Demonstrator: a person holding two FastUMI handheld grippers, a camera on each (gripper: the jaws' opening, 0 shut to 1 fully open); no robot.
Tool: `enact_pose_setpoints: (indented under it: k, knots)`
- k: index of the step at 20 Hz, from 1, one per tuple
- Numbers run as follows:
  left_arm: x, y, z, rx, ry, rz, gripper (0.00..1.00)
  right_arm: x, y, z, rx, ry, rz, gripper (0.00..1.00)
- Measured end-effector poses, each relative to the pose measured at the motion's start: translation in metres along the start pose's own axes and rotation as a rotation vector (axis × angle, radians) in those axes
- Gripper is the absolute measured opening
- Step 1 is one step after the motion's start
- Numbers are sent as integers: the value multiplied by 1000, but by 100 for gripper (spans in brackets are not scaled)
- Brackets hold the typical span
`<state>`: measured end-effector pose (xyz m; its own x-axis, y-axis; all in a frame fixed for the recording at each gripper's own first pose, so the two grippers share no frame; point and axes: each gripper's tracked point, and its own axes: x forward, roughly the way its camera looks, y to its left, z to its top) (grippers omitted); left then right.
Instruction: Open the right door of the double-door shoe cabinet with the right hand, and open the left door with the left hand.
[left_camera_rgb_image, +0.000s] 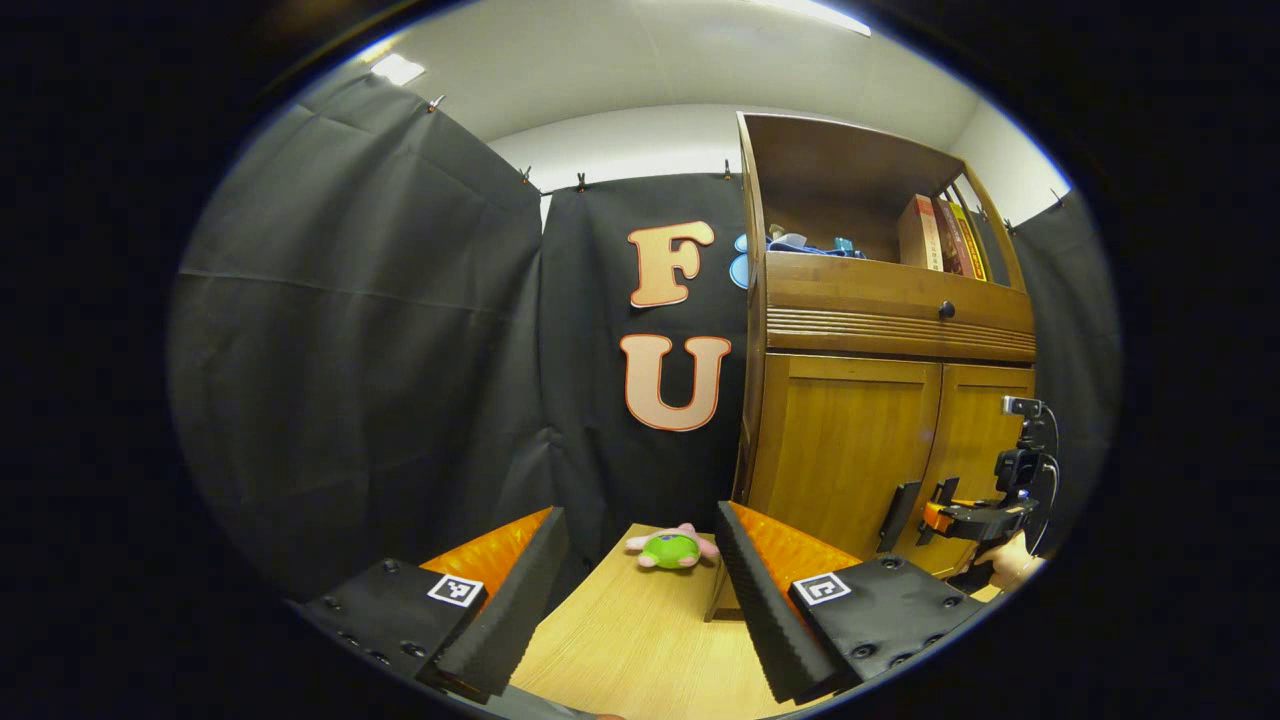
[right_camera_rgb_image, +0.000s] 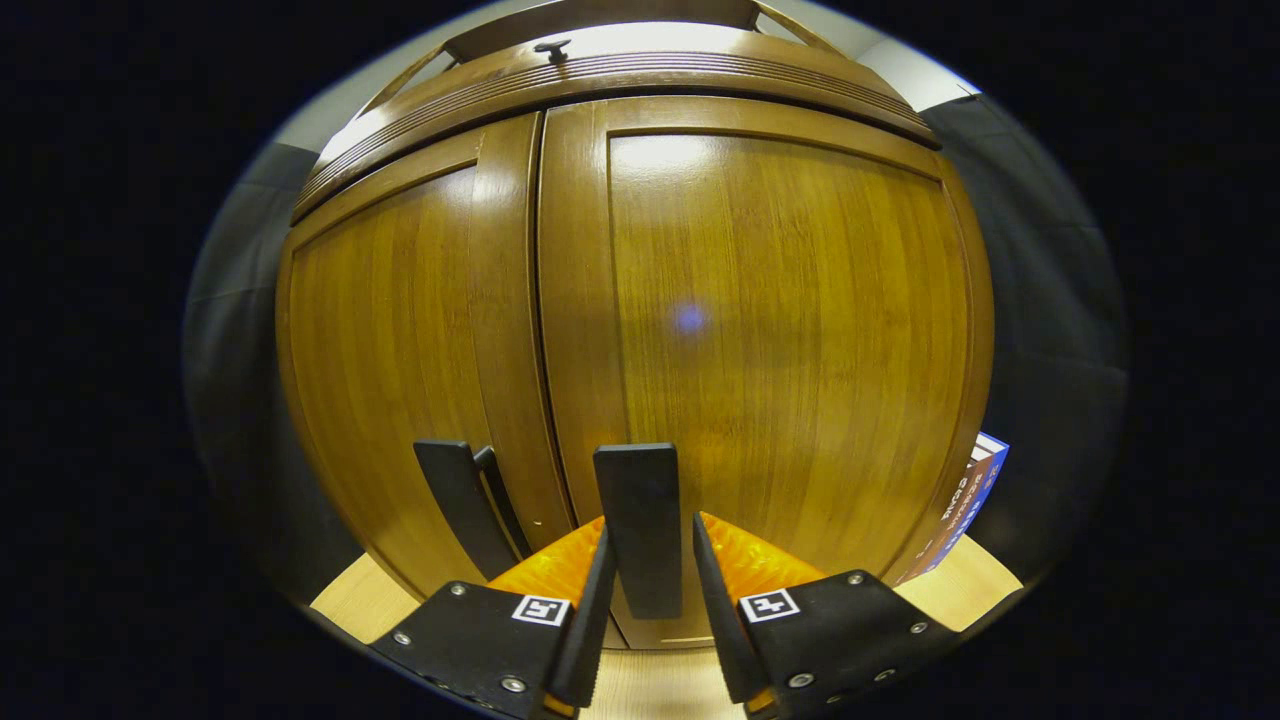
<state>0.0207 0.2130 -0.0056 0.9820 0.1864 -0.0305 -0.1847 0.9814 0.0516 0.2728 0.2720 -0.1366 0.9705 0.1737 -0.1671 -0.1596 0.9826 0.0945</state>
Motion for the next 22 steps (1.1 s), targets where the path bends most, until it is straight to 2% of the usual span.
enact_pose_setpoints:
  k: [2,4,5,6,15,16,17,22]
  knots:
    - [0,1,-1,1,2,6,95,0,1,0,-7,-3,-1,38]
    - [1,0,-1,-4,4,5,95,-3,1,-1,-18,-3,-1,35]
    - [1,0,-2,-4,6,5,95,-4,1,-1,-21,-5,1,44]
    - [1,0,-2,-3,7,6,95,-7,1,-1,-22,-7,4,33]
    - [2,5,-4,-12,1,21,95,-62,-16,-9,-34,-18,-27,29]
    - [2,6,-5,-6,2,22,95,-69,-19,-10,-35,-21,-30,36]
    - [1,9,-7,-2,4,21,95,-75,-21,-11,-35,-21,-31,28]
    - [0,7,-6,-13,-6,8,95,-104,-35,-14,-28,-10,-41,28]
